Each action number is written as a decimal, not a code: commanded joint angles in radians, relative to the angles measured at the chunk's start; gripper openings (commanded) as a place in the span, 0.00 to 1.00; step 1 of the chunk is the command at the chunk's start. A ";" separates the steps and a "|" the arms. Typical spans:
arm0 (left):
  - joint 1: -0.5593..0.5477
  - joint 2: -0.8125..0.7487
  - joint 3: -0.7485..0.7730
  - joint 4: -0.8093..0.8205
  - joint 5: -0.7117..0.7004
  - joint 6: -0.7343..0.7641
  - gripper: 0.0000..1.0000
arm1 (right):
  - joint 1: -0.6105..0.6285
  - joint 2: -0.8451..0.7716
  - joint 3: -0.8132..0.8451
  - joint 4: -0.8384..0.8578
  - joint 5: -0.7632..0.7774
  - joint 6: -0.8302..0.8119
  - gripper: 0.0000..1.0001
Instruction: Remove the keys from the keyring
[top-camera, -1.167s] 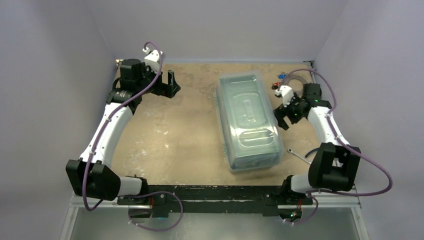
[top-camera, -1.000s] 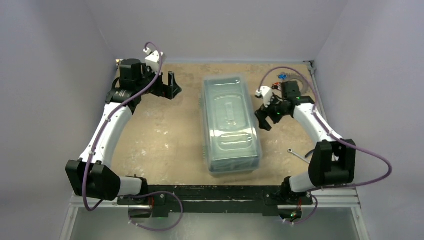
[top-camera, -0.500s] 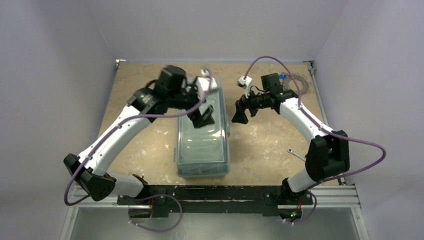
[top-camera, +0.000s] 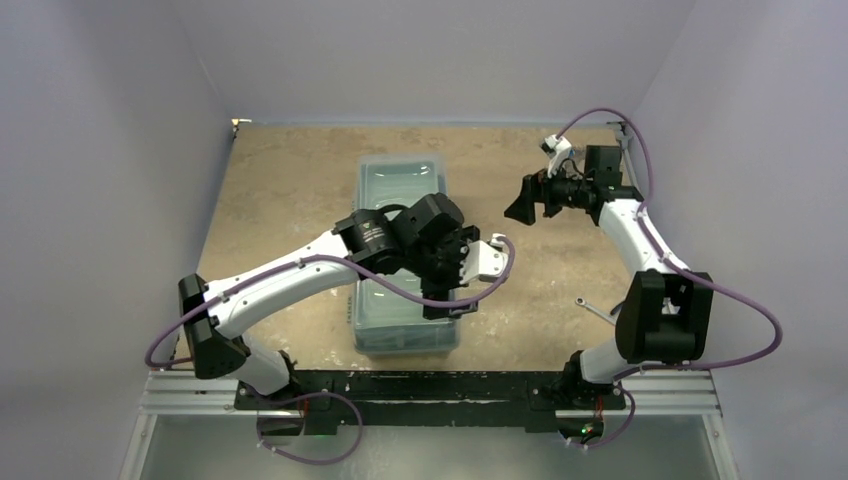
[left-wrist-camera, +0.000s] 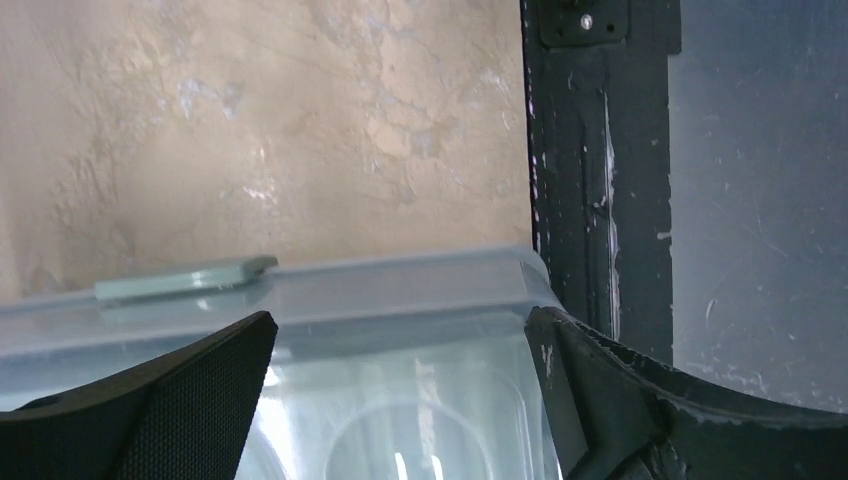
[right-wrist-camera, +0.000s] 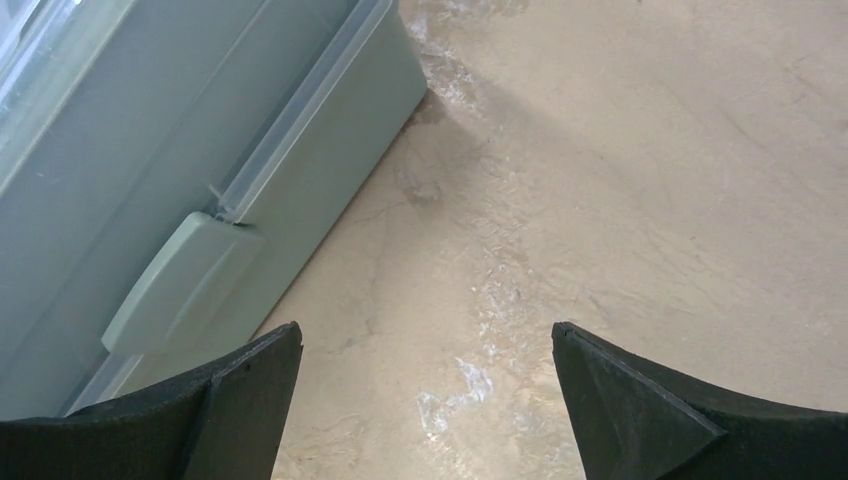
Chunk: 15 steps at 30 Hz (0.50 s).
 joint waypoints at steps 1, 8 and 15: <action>-0.037 0.084 0.127 -0.006 -0.022 0.022 0.99 | -0.037 -0.043 -0.002 0.055 -0.025 0.025 0.99; -0.135 0.193 0.069 -0.103 -0.193 0.100 0.99 | -0.087 -0.051 -0.010 0.059 -0.041 0.025 0.99; -0.051 0.116 -0.081 -0.161 -0.328 0.166 0.99 | -0.092 -0.065 -0.012 0.055 -0.073 0.026 0.99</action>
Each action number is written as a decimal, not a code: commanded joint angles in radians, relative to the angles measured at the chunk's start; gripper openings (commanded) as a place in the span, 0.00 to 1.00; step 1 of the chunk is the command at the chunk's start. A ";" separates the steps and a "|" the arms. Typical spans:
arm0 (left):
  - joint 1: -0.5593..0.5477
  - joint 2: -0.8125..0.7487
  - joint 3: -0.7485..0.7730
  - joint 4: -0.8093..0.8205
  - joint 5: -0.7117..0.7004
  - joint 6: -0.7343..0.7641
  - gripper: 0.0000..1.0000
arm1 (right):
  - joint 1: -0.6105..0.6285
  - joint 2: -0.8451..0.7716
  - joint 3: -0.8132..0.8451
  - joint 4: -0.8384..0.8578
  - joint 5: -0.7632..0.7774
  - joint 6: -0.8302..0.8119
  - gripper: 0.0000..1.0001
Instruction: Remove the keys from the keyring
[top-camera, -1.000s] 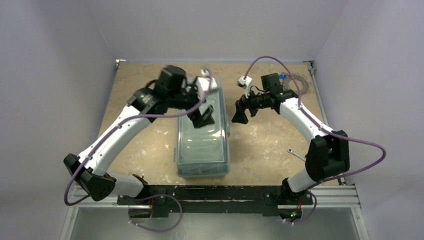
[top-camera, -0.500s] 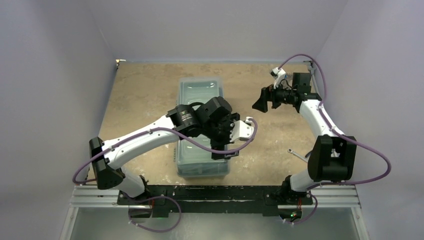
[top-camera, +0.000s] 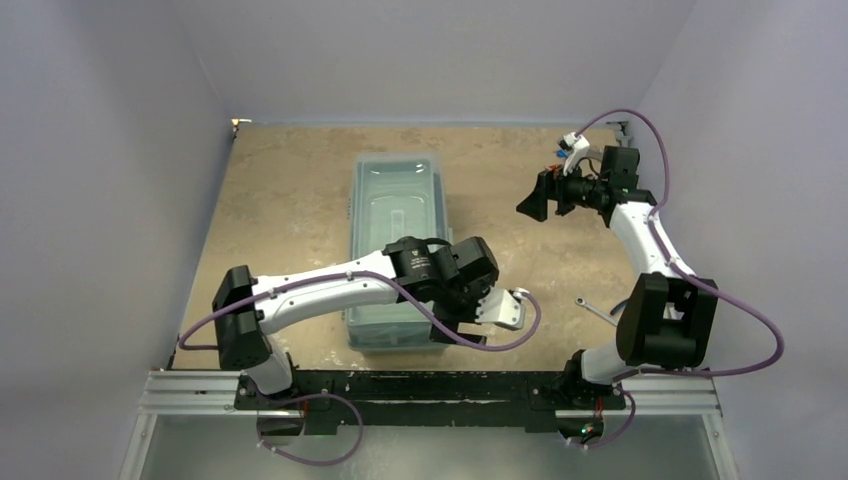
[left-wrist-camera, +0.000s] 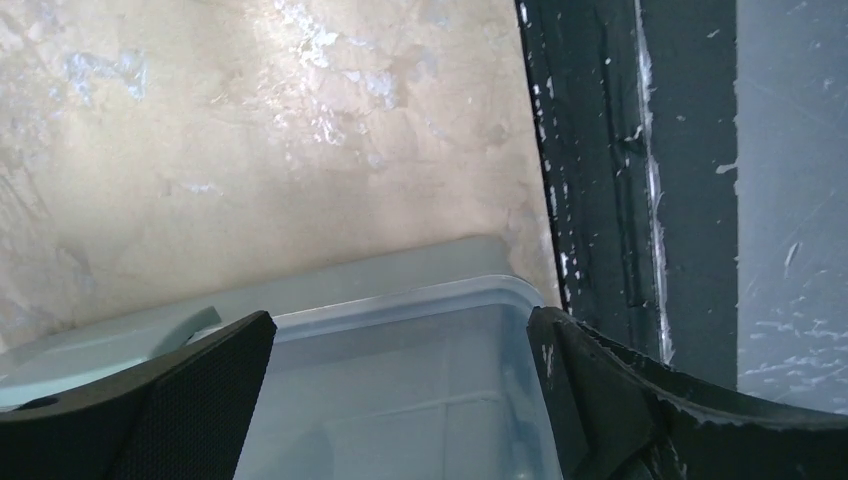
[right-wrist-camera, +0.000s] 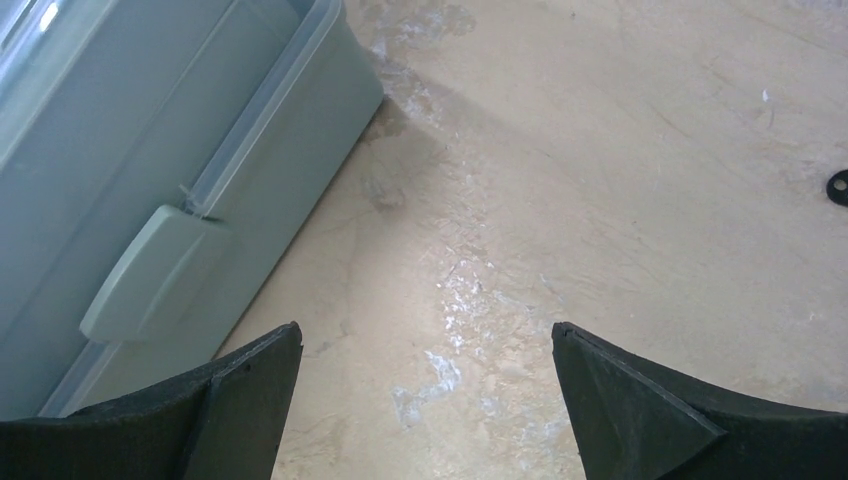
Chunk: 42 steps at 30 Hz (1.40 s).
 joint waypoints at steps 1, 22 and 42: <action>0.137 -0.084 -0.110 -0.139 -0.151 0.080 0.99 | -0.001 -0.045 0.002 0.020 -0.059 0.007 0.99; 0.976 -0.235 -0.382 0.001 -0.324 0.672 0.99 | -0.001 -0.070 -0.007 0.007 -0.097 -0.003 0.99; 1.085 -0.218 -0.211 -0.055 -0.003 0.522 0.99 | -0.003 -0.002 0.106 -0.032 0.243 -0.059 0.99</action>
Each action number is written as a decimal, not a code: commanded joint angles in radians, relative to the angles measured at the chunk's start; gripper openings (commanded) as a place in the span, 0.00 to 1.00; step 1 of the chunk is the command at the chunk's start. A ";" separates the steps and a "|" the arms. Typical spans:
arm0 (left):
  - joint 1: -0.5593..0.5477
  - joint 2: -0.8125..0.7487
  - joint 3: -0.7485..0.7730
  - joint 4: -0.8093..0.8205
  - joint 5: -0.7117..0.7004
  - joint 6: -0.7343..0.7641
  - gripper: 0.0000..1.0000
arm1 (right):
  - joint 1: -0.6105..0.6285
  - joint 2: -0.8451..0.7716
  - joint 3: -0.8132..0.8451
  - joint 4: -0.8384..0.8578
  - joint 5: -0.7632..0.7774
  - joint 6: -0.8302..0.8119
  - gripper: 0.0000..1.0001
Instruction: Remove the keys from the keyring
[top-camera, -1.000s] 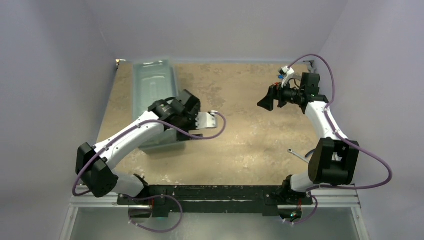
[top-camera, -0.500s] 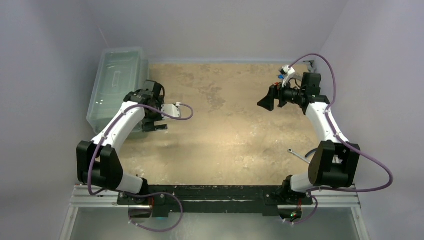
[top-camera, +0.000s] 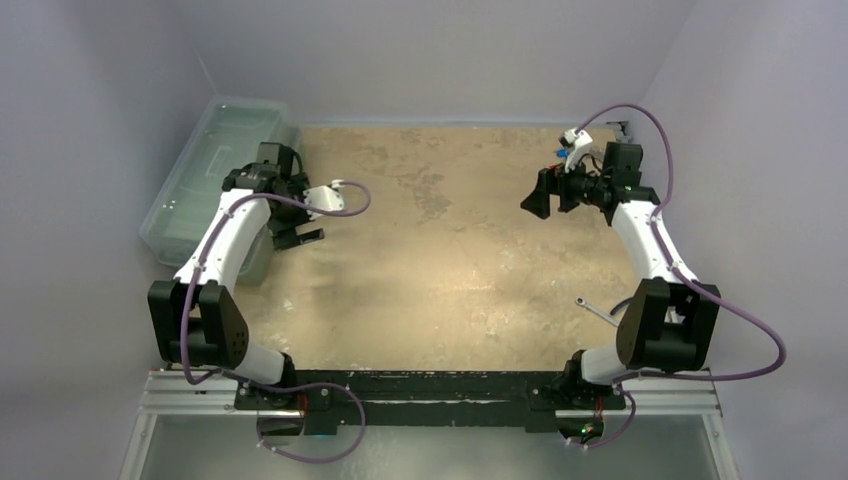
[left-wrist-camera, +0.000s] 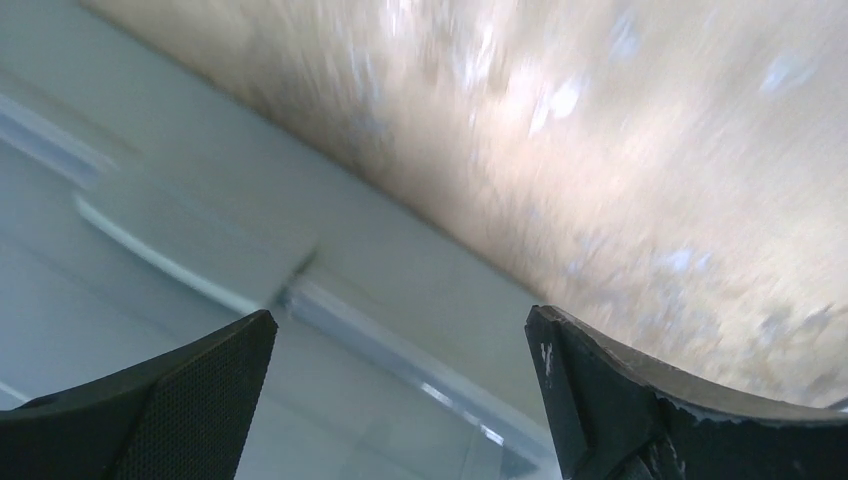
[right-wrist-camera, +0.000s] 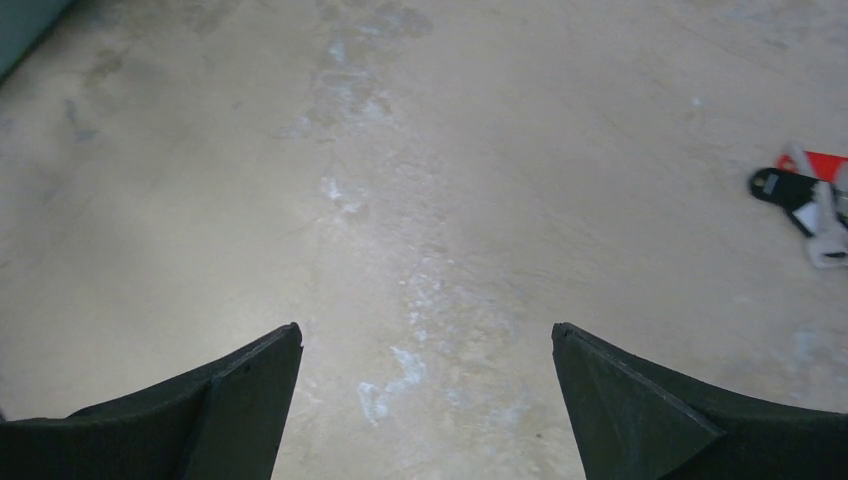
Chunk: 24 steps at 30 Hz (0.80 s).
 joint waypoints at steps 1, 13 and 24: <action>-0.128 -0.036 0.058 -0.002 0.181 -0.197 0.99 | -0.008 0.062 0.121 -0.014 0.264 -0.047 0.99; -0.221 -0.104 0.033 0.114 0.428 -0.461 0.99 | -0.070 0.505 0.574 -0.099 0.364 -0.037 0.99; -0.221 -0.224 -0.070 0.199 0.438 -0.549 0.99 | -0.070 0.795 0.804 -0.040 0.504 0.058 0.99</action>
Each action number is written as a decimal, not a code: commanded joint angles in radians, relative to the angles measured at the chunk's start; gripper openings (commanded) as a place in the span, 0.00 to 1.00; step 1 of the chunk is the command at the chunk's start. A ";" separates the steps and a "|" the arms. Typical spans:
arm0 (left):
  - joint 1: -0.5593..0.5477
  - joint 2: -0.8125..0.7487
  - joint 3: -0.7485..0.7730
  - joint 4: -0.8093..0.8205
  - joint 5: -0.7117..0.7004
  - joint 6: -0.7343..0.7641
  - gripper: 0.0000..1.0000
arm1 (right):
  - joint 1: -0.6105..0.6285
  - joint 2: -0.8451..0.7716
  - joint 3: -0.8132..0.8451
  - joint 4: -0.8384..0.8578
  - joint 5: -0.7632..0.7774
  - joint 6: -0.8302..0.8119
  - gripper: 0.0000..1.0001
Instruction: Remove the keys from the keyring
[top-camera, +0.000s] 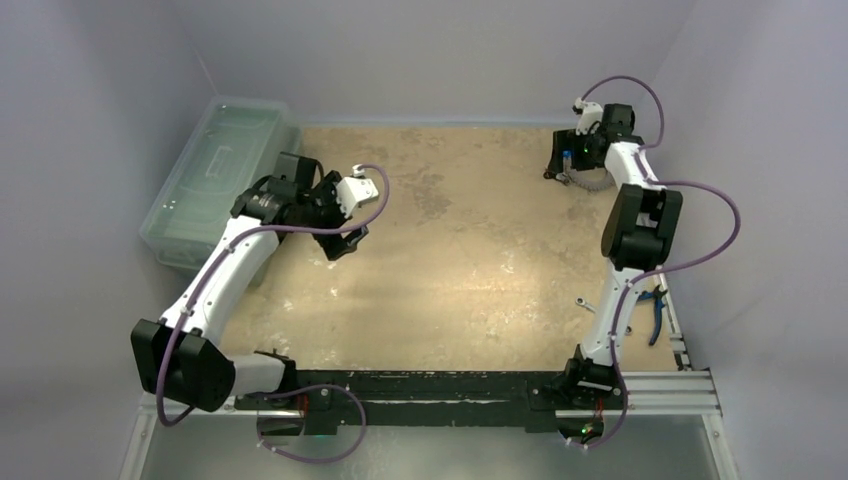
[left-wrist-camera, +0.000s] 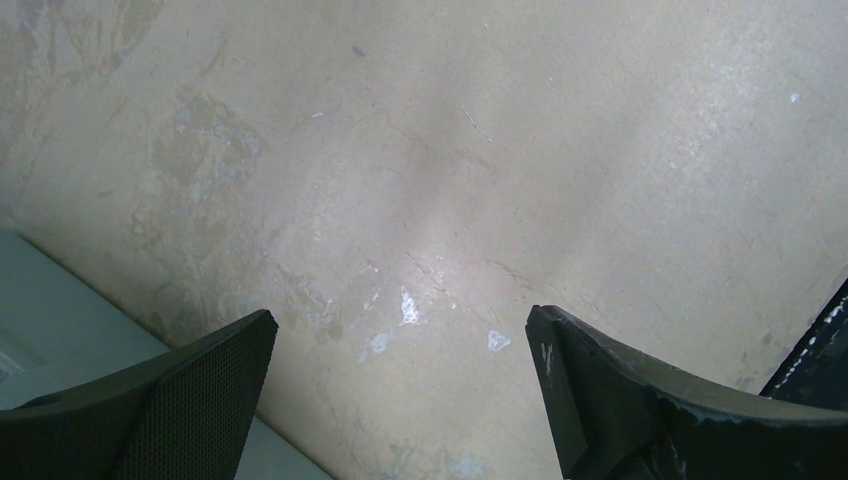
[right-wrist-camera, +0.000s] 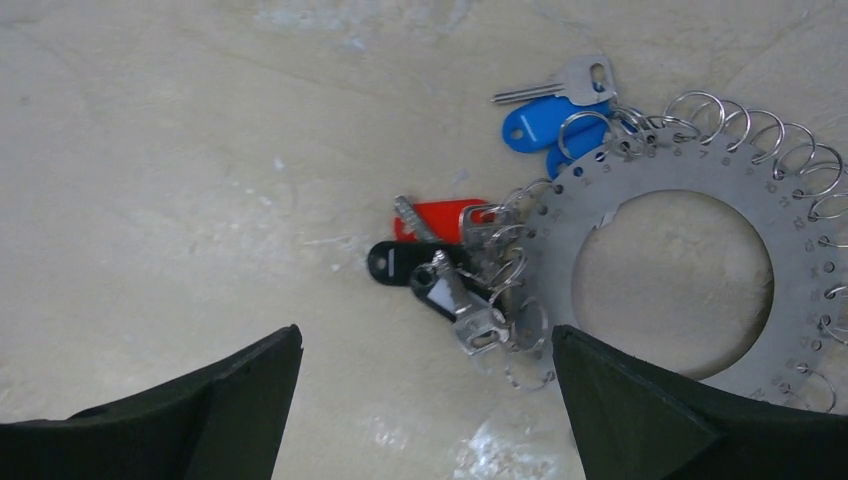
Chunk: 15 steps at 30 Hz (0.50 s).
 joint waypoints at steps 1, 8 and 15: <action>0.001 -0.055 -0.014 0.064 0.034 -0.062 0.99 | 0.004 0.073 0.120 0.031 0.092 0.043 0.99; 0.001 -0.076 -0.021 0.080 0.053 -0.102 0.99 | 0.003 0.198 0.240 -0.011 0.116 0.060 0.99; 0.001 -0.080 -0.030 0.101 0.048 -0.132 0.99 | 0.005 0.230 0.262 -0.130 0.026 0.105 0.97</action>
